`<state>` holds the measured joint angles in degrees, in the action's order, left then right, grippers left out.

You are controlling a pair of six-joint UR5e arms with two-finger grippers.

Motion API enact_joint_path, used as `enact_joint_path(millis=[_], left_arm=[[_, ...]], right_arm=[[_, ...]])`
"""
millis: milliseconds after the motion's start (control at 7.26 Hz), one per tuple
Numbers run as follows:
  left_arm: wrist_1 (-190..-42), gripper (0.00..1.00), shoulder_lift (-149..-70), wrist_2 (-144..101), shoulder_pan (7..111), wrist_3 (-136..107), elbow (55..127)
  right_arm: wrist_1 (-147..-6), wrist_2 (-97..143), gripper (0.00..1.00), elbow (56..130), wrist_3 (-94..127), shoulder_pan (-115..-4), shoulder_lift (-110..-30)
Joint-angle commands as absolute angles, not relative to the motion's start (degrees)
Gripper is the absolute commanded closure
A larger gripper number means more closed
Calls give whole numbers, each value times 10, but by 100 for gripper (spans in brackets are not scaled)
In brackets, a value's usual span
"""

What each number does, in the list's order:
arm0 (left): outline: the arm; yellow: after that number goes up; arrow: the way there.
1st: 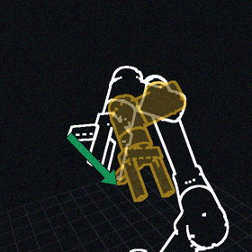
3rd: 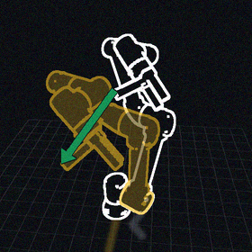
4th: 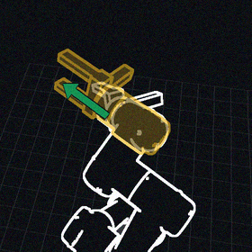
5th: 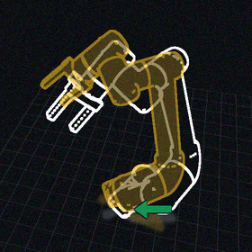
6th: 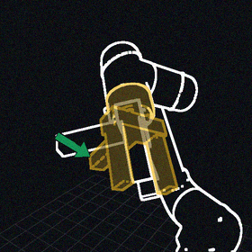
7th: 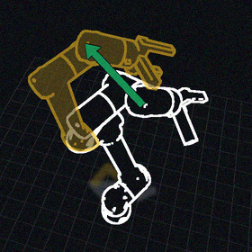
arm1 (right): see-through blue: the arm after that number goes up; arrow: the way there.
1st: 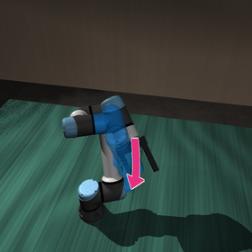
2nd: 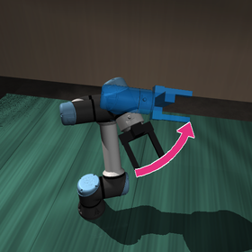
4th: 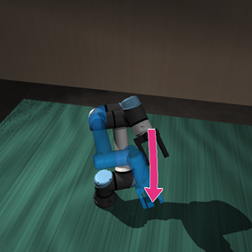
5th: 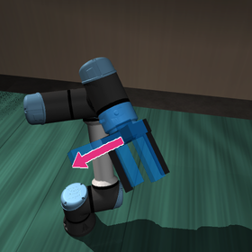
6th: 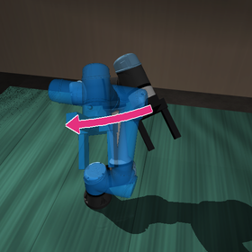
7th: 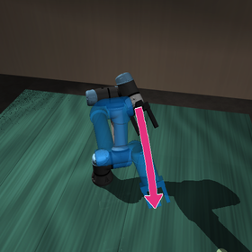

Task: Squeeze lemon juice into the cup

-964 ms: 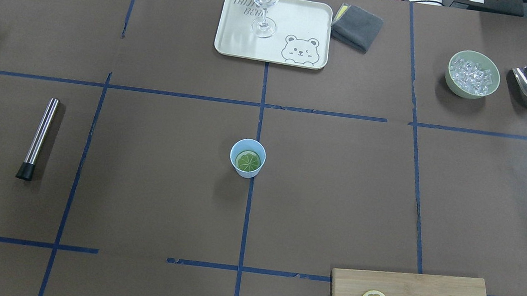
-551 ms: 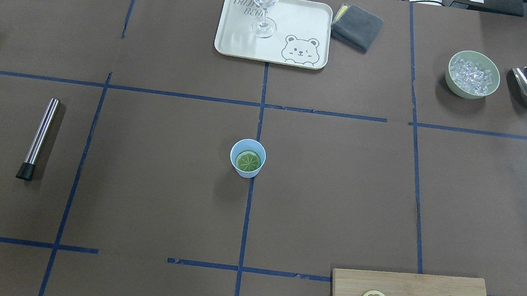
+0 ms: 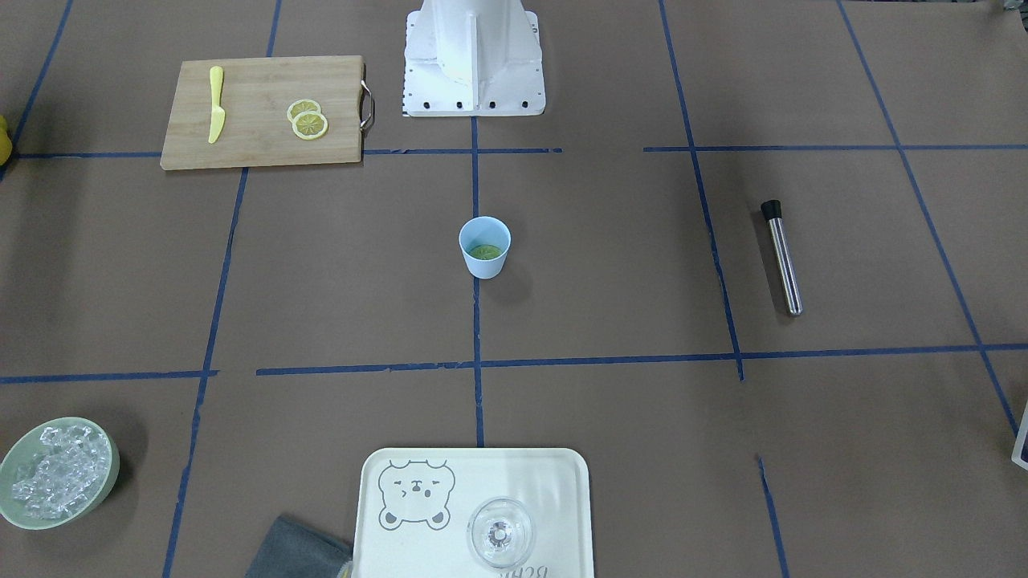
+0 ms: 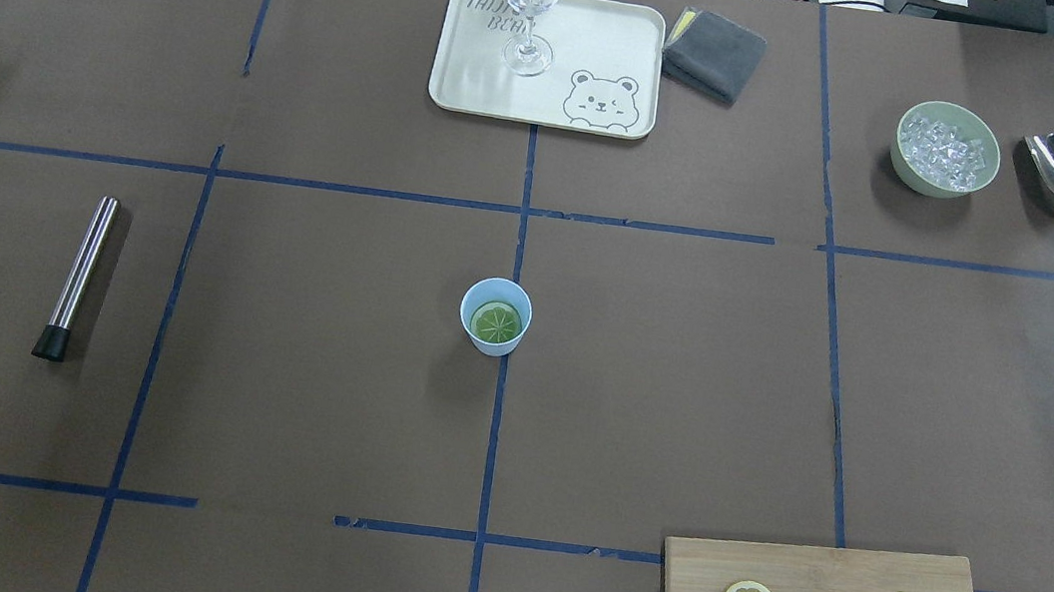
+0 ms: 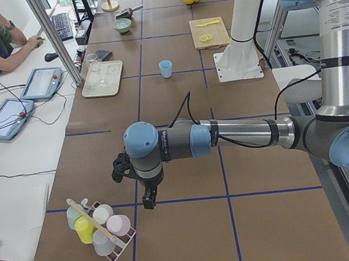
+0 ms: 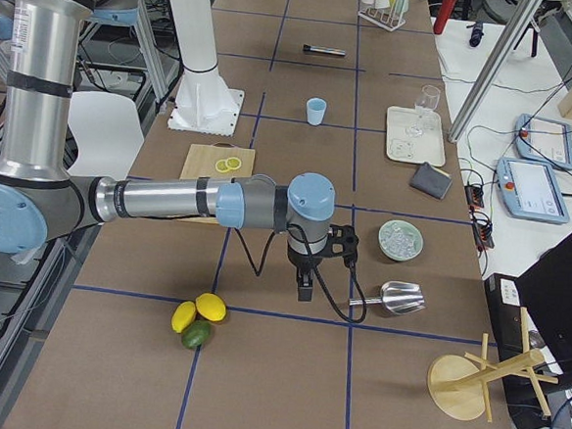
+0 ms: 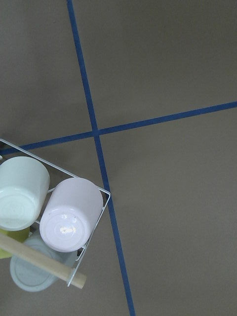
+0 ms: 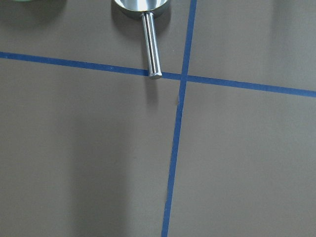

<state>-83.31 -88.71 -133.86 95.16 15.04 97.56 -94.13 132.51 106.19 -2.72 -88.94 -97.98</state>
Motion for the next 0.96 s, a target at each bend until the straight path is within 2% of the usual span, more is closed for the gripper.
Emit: enact_joint_path(millis=[0, 827], left_arm=[[-833, 0, -885, -1340, 952, 150, 979], [-832, 0, -884, -1340, 952, 146, 981]], right_arm=[[-941, 1325, 0, 1063, -28, -889, -981], [-940, 1325, 0, 1063, -30, -890, -984]])
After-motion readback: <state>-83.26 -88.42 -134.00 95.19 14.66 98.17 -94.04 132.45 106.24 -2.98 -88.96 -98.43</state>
